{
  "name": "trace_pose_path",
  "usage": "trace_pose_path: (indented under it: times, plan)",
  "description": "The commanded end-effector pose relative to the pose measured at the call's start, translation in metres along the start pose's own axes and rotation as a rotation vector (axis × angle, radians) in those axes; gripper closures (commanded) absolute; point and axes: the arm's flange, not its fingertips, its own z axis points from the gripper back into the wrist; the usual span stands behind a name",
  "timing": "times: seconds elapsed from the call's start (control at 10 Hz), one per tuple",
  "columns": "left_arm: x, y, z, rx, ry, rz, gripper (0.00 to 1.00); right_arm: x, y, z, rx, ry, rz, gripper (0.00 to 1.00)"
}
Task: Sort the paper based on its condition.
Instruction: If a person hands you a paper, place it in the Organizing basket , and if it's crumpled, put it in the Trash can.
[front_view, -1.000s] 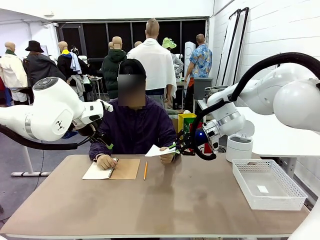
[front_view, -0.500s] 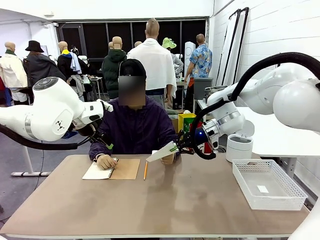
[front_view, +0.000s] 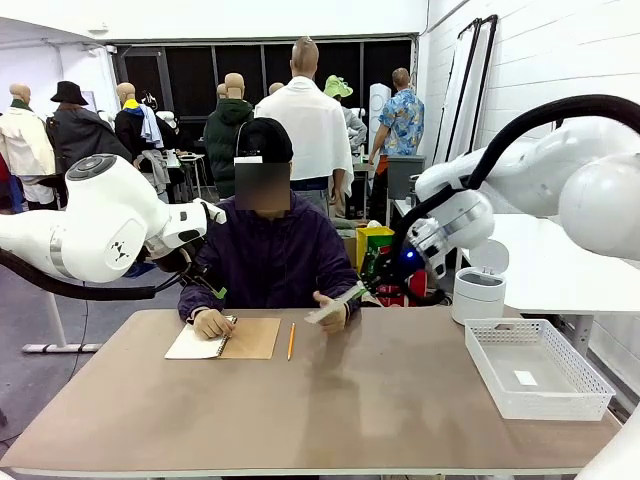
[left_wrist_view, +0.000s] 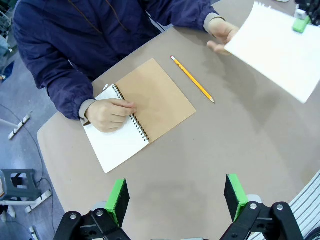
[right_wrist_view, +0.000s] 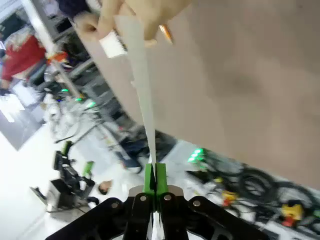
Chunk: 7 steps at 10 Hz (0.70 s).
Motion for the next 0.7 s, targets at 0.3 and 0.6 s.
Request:
trace_pose_path:
  times: [0.3,0.6]
  plan:
    - [0.0,0.001,0.0,-0.006,0.004,0.004,0.0,-0.038,-0.025,0.095,-0.466,-0.227,0.316,1.0]
    - [0.0,0.001,0.0,-0.006,0.004,0.004,0.0,-0.043,-0.048,0.118,-0.568,-0.288,0.212,1.0]
